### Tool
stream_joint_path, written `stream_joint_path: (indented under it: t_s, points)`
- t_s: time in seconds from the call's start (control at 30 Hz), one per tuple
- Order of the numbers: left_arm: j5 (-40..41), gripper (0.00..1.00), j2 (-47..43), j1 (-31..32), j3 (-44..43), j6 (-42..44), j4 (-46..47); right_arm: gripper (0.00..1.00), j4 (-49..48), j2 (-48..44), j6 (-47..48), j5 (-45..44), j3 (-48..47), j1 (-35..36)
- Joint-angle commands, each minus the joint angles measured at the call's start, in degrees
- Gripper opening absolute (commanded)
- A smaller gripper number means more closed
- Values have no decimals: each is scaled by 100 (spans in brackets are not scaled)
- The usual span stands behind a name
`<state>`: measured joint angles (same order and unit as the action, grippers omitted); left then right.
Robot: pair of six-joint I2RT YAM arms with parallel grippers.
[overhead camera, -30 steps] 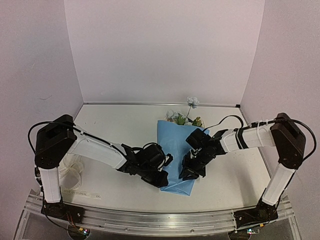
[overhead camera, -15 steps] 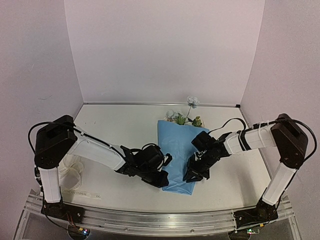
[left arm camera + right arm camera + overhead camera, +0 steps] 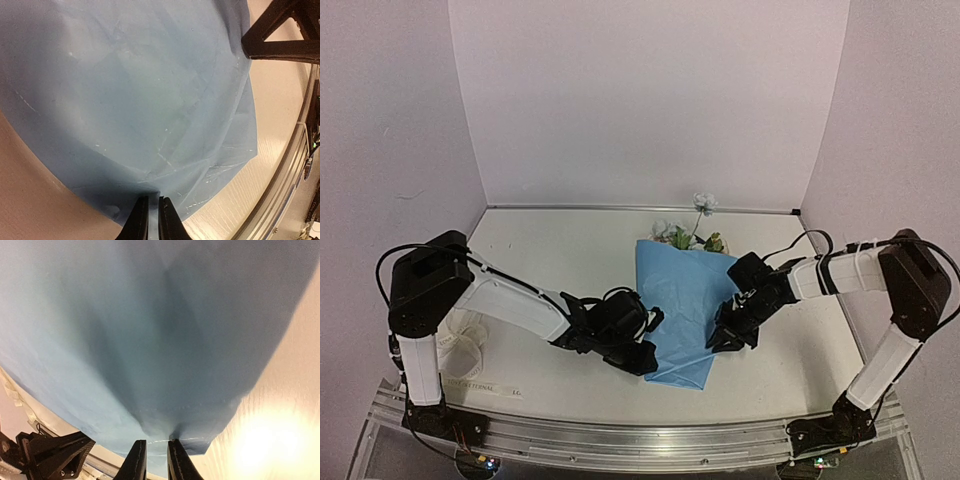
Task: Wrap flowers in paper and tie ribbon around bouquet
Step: Press the folded bouquet at the center of the board.
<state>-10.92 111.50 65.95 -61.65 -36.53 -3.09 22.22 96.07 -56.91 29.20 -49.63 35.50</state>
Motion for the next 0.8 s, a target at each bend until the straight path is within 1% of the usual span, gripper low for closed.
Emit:
stream_joint_path:
  t_s: [0.0, 0.1, 0.23, 0.33, 0.43, 0.53, 0.6, 0.67, 0.77]
  points:
    - [196, 13, -510, -28, 12, -70, -340, 16, 860, -440, 488, -114, -407, 165]
    - [253, 15, -813, -131, -22, -132, -347, 16, 1409, -676, 768, -235, -689, 307]
    - [118, 17, -1073, -348, -111, -109, -351, 17, 1582, -734, 847, -287, -960, 478]
    - [-114, 17, -1153, -607, -88, -87, -289, 17, 1544, -401, 870, -212, -1265, 658]
    - [-532, 18, -1189, -892, -71, 11, -265, 17, 1407, -17, 842, -108, -1546, 887]
    - [-937, 21, -1288, -1140, -26, 156, -257, 16, 1043, 376, 722, -12, -1649, 1071]
    - [-1196, 22, -1328, -1306, -1, 245, -258, 16, 783, 544, 727, -43, -1559, 1155]
    - [-1416, 22, -1292, -1392, -32, 354, -257, 16, 438, 683, 688, -97, -1369, 1190]
    - [-1751, 23, -1102, -1401, -159, 439, -192, 15, -337, 795, 392, -192, -963, 1237]
